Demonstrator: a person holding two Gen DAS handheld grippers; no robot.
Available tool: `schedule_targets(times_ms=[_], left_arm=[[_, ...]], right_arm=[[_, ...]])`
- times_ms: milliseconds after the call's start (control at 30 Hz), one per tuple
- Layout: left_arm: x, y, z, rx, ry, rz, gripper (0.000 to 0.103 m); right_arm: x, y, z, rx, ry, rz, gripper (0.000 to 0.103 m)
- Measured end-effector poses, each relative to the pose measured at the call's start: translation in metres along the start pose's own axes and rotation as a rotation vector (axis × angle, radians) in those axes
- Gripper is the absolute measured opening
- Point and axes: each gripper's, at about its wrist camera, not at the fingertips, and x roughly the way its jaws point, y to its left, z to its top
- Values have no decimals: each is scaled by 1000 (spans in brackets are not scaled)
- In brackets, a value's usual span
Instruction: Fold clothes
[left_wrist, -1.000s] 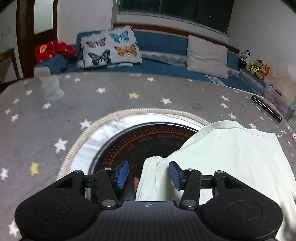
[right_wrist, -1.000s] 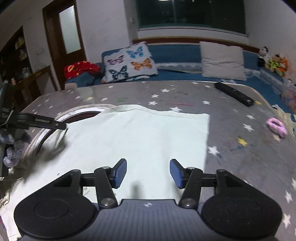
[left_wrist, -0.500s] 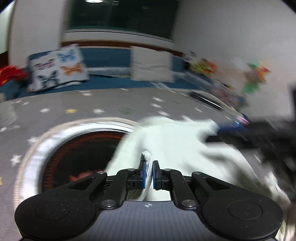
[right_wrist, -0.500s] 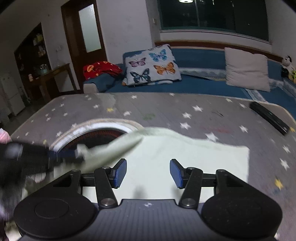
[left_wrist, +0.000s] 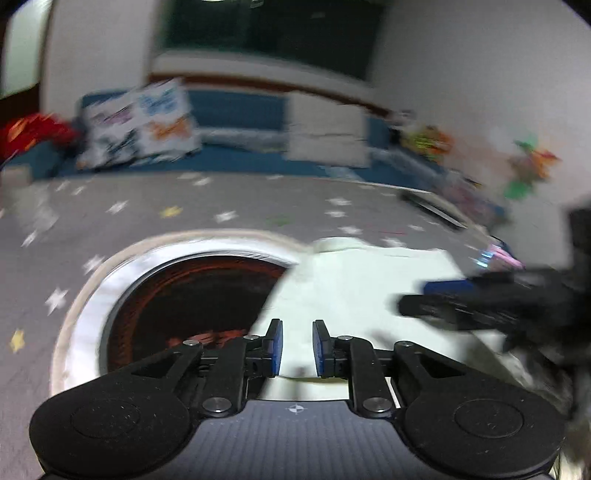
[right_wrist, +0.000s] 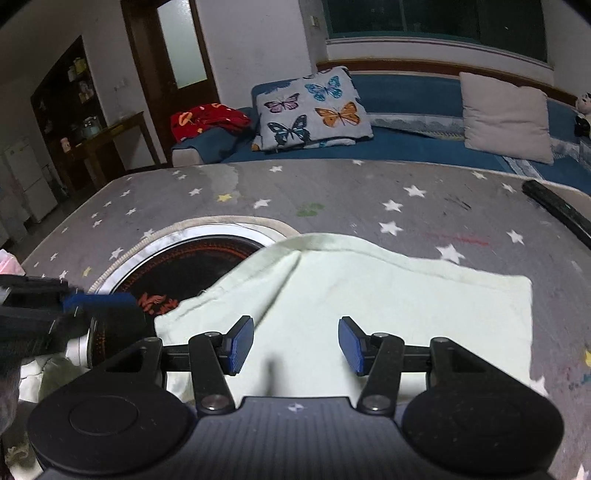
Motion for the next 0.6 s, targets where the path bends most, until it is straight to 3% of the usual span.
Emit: schedule_targets(times_ms=[67,133,167,267,367,433,500,600], left_arm=[[12,4,1,-13,29,45,20],[20,6,0,0,51,72,35],[23,6,-1,7,59,82,49],[30,5,-5,17,78,109,51],[35,4,-8,13,87,112,44],[36,2,-7,15,86,102,31],[37,2,-6,17,82,95,11],[36,2,0,28,62,95,6]], right_arm=[[-5,-4,-3,1,-4,-12,52],[-9,-8,-6,-7,-10,-29,52],[-12,-9,-7,-11,-13,-37,52],[-17,-18,-11,-4,-18,-60,52],[-21,-28,-14,17,-20,-83,52],[-24,-35,-17,31,-22,-99,52],[-26,-42,-18,46,-25,-112,52],[-28,-56,-20,70,-31,-144,52]])
